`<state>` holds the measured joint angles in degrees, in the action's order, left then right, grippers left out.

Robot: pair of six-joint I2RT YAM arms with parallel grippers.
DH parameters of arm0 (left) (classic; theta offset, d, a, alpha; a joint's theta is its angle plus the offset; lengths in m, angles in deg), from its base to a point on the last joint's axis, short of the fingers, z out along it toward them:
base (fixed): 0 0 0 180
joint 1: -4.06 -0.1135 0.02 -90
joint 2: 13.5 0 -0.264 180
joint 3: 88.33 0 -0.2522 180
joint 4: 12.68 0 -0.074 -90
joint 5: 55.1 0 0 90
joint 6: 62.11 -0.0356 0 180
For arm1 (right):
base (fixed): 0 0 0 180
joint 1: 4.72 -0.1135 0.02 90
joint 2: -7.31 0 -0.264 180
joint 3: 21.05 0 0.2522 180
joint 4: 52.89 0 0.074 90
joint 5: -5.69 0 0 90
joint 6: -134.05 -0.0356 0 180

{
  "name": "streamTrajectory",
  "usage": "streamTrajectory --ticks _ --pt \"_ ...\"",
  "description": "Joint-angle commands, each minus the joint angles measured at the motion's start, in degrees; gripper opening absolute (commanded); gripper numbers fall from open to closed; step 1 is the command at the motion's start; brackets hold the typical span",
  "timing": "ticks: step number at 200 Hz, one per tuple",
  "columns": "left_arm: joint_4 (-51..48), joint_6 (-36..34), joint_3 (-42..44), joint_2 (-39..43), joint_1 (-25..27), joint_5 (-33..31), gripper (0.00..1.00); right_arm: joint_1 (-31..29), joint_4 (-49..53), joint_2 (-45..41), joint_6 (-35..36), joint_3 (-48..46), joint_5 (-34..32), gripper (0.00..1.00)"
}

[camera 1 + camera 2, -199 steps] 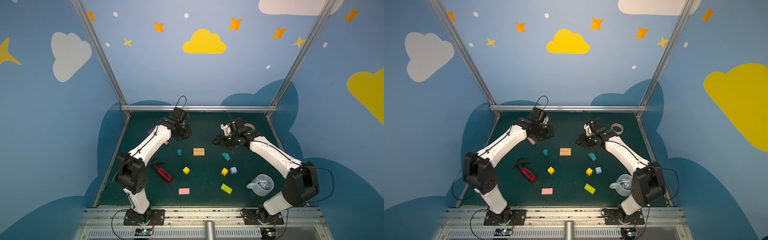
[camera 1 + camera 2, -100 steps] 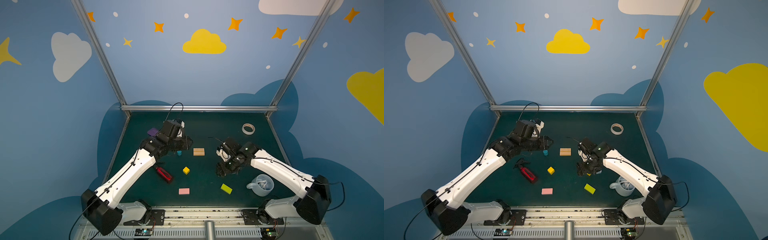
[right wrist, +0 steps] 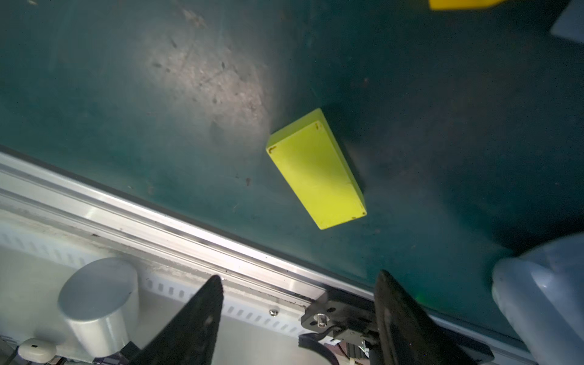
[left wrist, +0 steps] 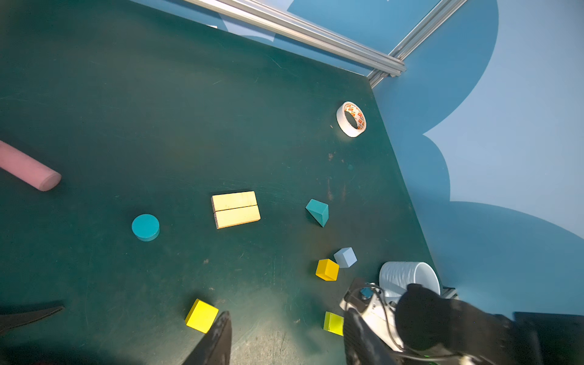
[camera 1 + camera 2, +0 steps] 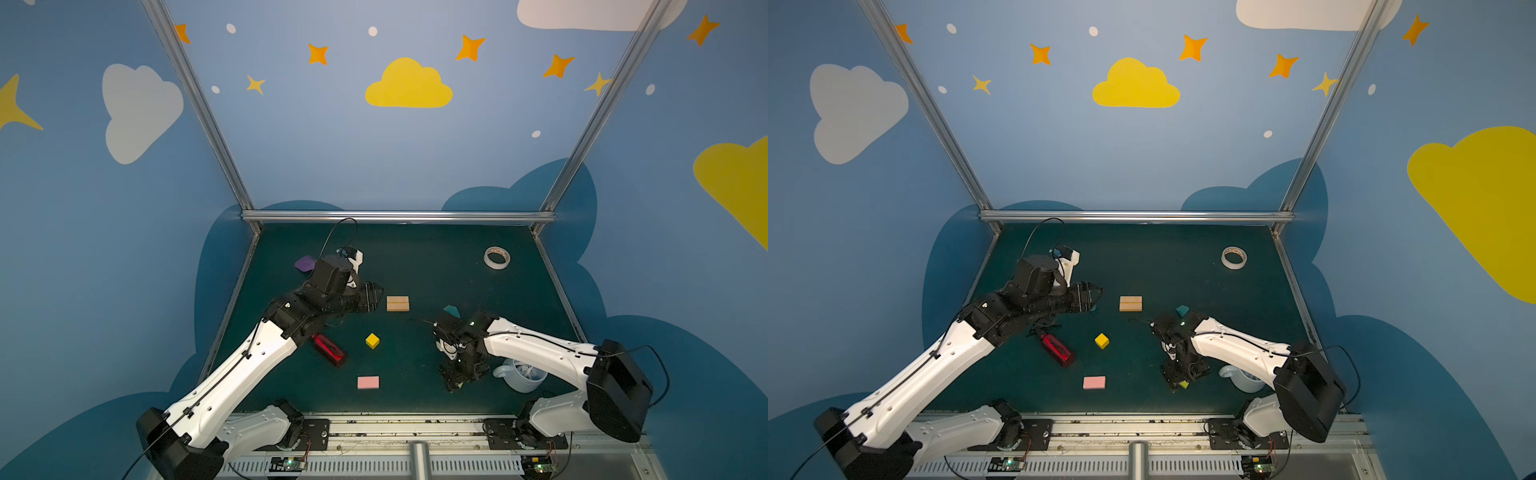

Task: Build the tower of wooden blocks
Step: 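Lower the right gripper over the lime-green block and close on it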

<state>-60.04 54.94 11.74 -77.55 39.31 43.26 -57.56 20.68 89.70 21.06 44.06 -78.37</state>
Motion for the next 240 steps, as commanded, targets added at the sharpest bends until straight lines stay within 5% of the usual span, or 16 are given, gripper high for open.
streamTrajectory --ticks 1,146,184,240 --pt "0.98 0.26 -0.01 0.56 0.74 -1.06 0.59 -0.49 -2.73 2.67 -1.63 -0.02 -2.07 0.75" --pt "1.75 0.44 0.69 2.26 3.16 -2.71 0.60 -0.42 -10.76 7.09 -4.75 -3.79 -3.89 0.74" --pt "1.89 0.28 1.00 2.35 3.17 -3.04 0.60 -0.60 -11.10 5.04 -6.36 -3.87 -3.13 0.58" --pt "1.96 0.38 1.31 2.00 3.31 -2.87 0.60 -0.99 -10.74 4.53 -7.82 -3.98 -2.84 0.47"
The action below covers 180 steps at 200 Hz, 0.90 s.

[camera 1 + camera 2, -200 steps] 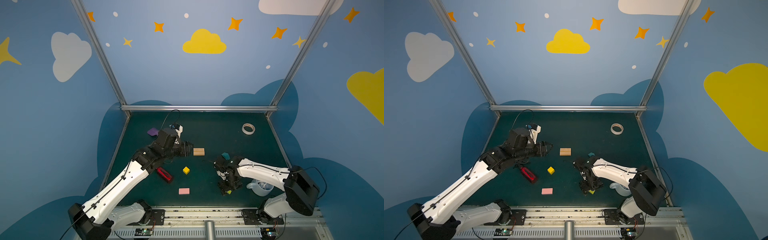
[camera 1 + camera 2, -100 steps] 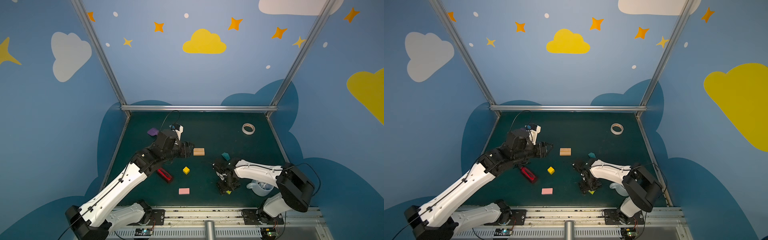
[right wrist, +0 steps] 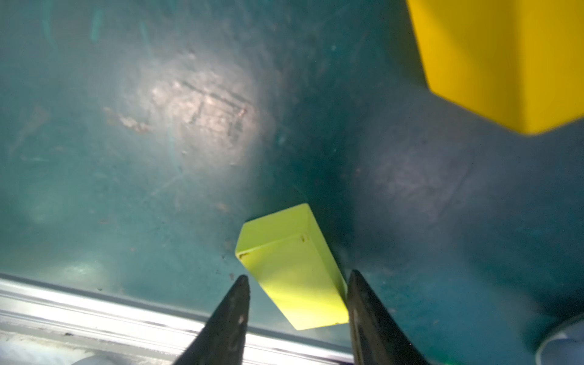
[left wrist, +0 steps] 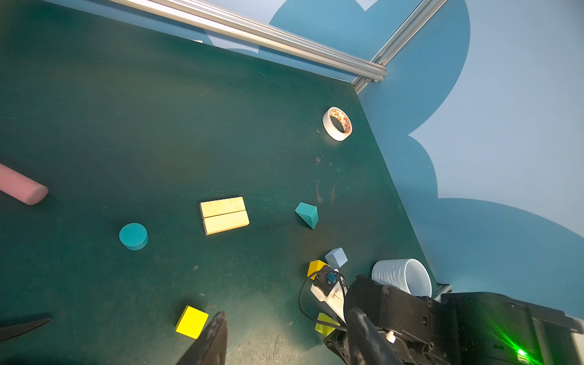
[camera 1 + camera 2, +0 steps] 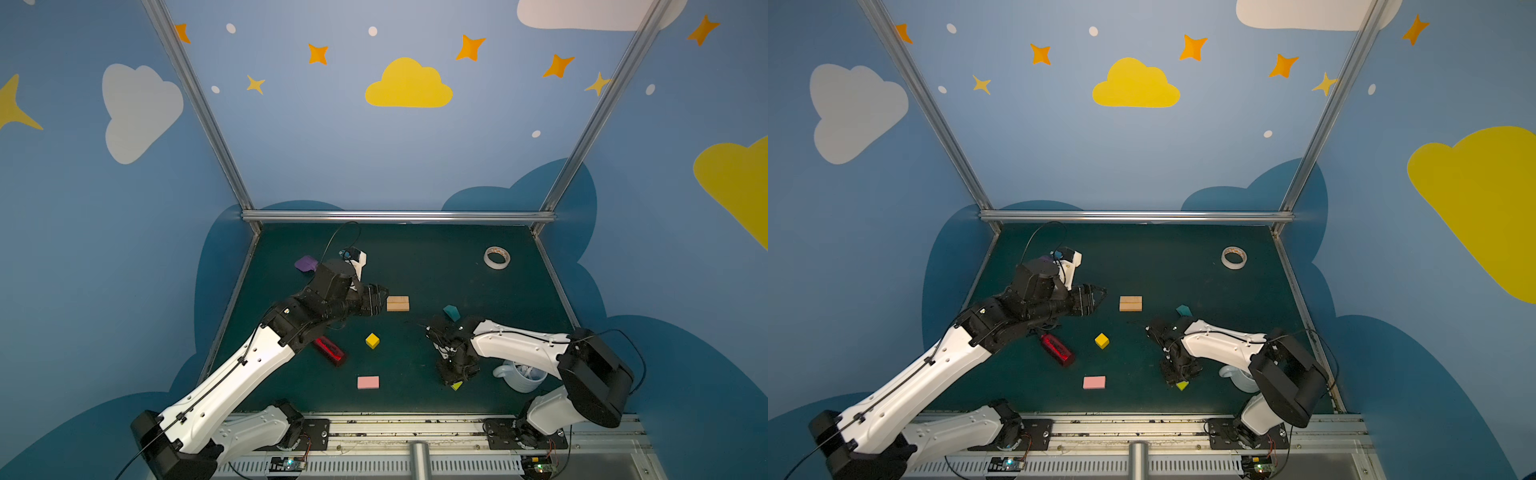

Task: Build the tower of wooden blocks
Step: 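Lower the right gripper over the lime-green block and close on it, then lift the lime-green block with the right gripper and carry it over the wooden stack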

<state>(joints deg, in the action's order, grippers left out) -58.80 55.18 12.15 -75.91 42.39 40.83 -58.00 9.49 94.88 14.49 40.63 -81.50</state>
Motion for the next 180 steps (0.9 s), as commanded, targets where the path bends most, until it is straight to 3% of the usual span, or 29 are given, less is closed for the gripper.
streamTrajectory --ticks 1,103,180 --pt "0.72 0.14 0.94 0.36 0.24 -0.46 0.60 -0.62 0.48 -0.56 -1.27 -0.55 0.28 0.47" --pt "0.79 0.27 1.24 0.70 0.27 -0.48 0.61 -2.79 0.80 0.82 -3.17 -0.03 -0.94 0.33" --pt "0.67 0.05 1.43 0.86 0.30 -0.75 0.61 -3.59 5.00 0.99 -3.76 4.16 -1.81 0.08"
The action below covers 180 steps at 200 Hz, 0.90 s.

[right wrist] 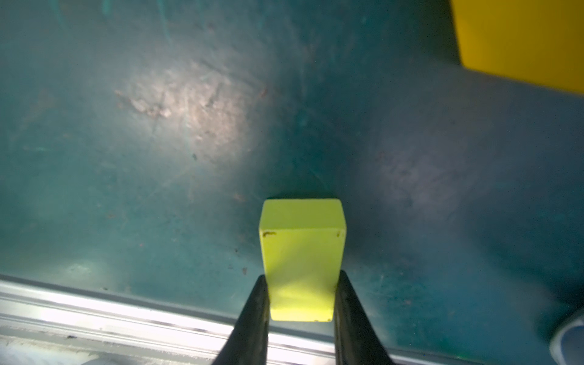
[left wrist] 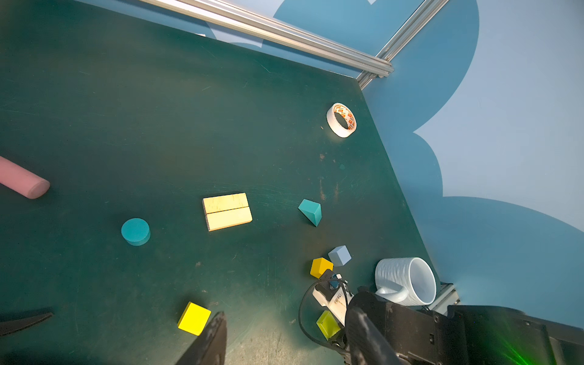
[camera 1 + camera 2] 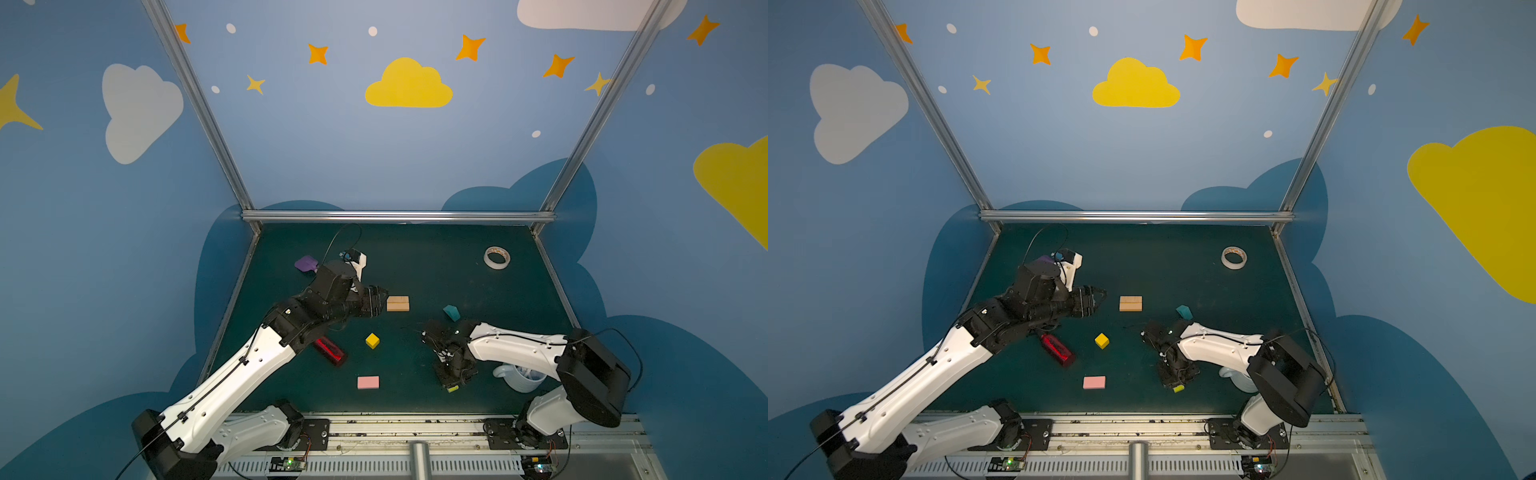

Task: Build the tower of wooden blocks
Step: 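Lift the lime-green block with the right gripper and carry it over the wooden stack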

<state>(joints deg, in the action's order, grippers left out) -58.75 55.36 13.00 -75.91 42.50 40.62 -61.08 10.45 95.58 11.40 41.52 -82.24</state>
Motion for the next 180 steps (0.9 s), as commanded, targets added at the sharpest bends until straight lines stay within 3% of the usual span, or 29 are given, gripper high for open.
streamTrajectory --ticks 1,70,102,180 --pt "0.61 -0.17 0.57 0.83 0.21 -0.53 0.61 -0.51 4.12 0.26 -0.72 3.41 -1.13 0.08" --pt "0.81 -0.83 1.66 1.48 0.26 -2.28 0.62 -0.41 13.65 -1.19 -0.14 16.37 -3.96 0.03" --pt "0.80 -1.23 1.93 1.72 0.23 -4.11 0.62 0.79 15.38 3.99 2.50 24.96 -7.65 0.04" --pt "-3.21 -3.69 1.27 6.70 0.10 -11.85 0.65 8.62 12.41 21.00 4.00 45.27 -6.15 0.01"
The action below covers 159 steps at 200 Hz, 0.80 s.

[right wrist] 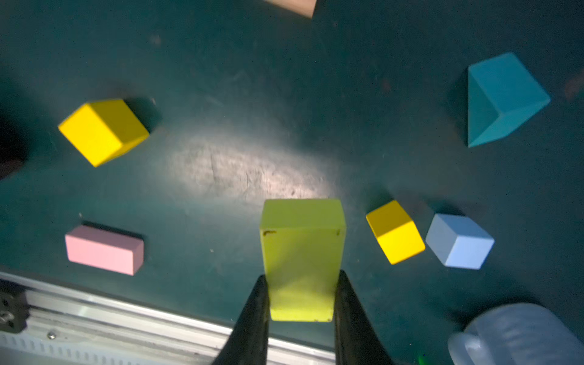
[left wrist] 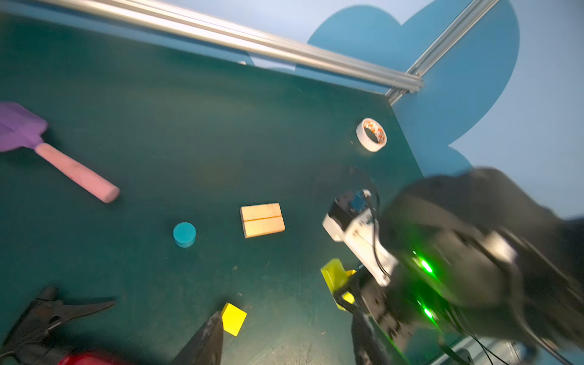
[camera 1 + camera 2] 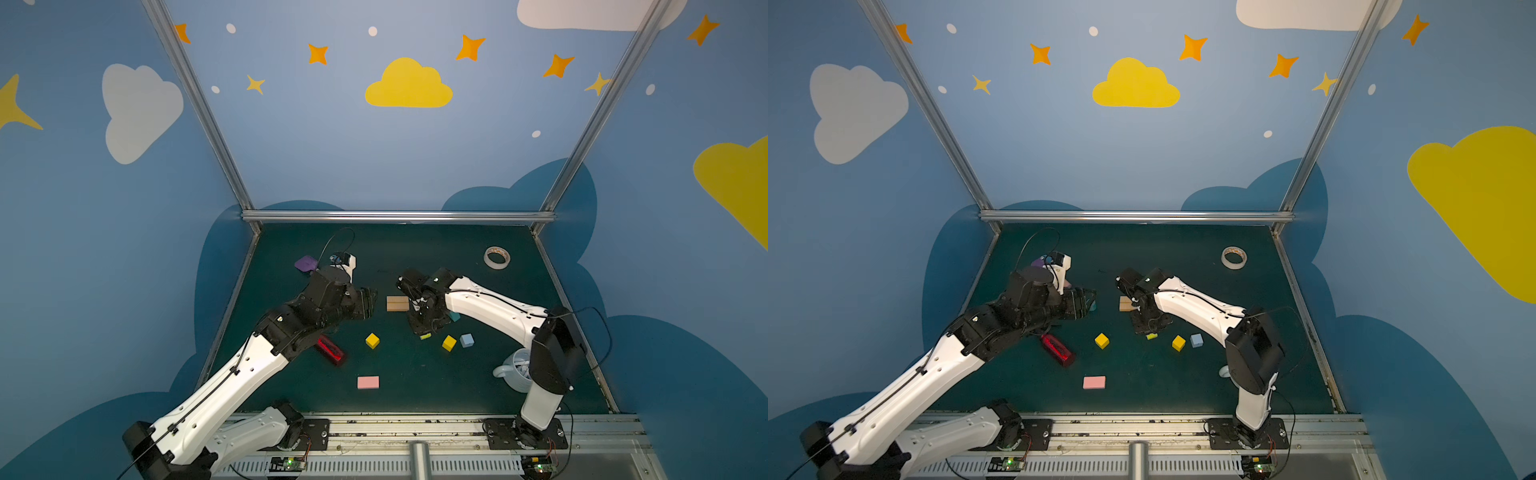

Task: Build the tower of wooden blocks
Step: 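Lift the lime-green block with the right gripper and carry it over the wooden stack, then lower the lime-green block onto the wooden stack with the right gripper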

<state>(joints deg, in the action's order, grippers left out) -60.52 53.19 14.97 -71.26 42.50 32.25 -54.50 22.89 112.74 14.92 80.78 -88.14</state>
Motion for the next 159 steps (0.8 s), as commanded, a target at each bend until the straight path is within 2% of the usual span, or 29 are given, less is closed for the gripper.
streamTrajectory --ticks 1,74,118,159 --pt "-1.56 -1.50 -0.74 2.08 0.13 -3.58 0.65 2.14 -0.04 4.10 0.48 6.30 -0.27 0.01" --pt "-5.79 -1.62 -1.84 5.17 -0.07 -8.63 0.66 4.84 4.12 22.18 -1.72 28.00 1.71 0.00" --pt "-6.89 -1.43 -2.18 5.81 -0.12 -9.21 0.66 5.92 7.65 28.21 -3.24 35.48 1.60 0.00" --pt "-7.45 -1.78 -3.03 5.33 -0.20 -9.30 0.67 6.36 9.44 29.69 -6.43 36.78 1.48 0.00"
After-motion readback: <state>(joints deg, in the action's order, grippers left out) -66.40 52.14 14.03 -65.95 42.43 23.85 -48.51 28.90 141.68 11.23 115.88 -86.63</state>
